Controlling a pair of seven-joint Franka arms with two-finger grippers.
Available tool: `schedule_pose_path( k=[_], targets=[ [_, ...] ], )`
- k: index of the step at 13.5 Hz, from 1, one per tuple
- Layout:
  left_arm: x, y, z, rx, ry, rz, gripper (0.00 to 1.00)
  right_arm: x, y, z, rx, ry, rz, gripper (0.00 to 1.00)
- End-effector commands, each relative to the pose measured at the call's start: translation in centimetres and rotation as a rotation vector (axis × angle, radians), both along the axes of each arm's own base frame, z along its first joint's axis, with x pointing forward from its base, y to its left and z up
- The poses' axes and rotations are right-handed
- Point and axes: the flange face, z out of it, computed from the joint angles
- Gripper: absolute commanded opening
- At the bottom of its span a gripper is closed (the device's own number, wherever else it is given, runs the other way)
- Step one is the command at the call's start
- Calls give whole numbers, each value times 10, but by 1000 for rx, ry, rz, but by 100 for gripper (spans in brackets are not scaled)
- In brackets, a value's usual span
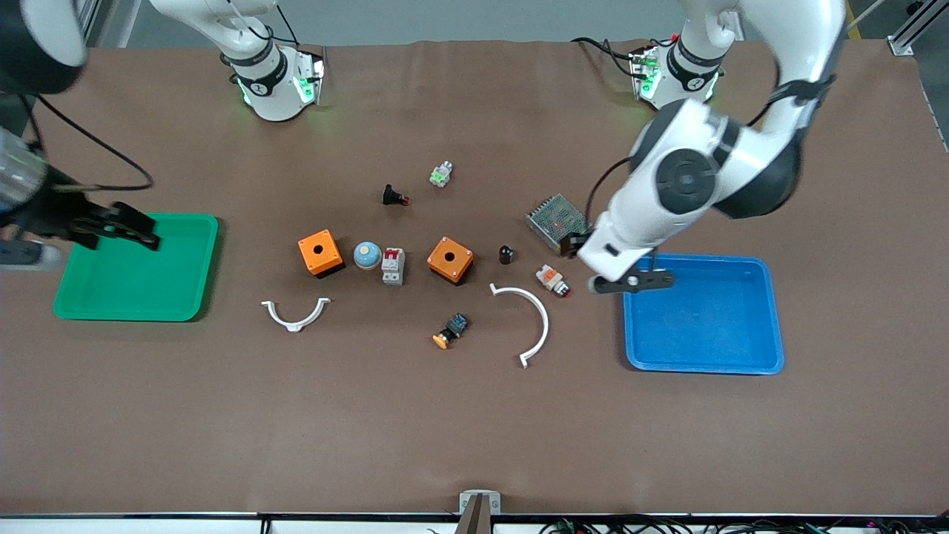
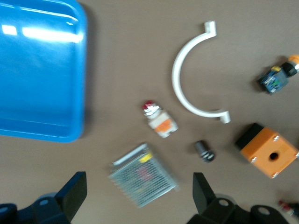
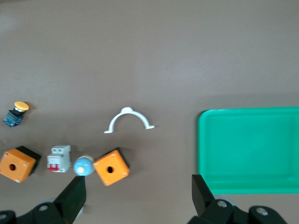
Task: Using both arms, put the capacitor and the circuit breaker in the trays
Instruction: 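Lower the left gripper onto the black capacitor while the right gripper reaches the breaker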
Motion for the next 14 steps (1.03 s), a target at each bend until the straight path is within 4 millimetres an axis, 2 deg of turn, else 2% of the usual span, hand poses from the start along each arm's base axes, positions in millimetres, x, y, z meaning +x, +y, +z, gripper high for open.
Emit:
schedule_pose_path(
  k=[1, 2, 5, 6, 8, 10, 12, 14],
  targets=[
    [-17, -48, -49, 15, -6, 87, 100, 7, 53, -36, -25, 75, -5, 100],
    [-25, -65, -71, 35, -16, 114, 99, 0, 85, -57, -37, 135, 47, 100],
    [-39, -92, -126, 40, 14, 183, 86, -11, 173, -115, -24, 207, 91, 100],
    [-42, -97, -140, 40, 24, 195, 82, -15, 189, -133, 8, 208, 46, 100],
    [-49, -107, -155, 37, 30, 228, 77, -30, 222, -164, 28, 184, 53, 100],
    [-63, -120, -171, 46, 42, 225, 72, -39, 229, -201, 31, 160, 54, 100],
    [-63, -120, -183, 37, 40, 228, 63, -51, 239, -237, 32, 133, 66, 100],
    [-64, -120, -194, 39, 40, 222, 55, -57, 238, -267, 30, 124, 59, 100]
  ],
)
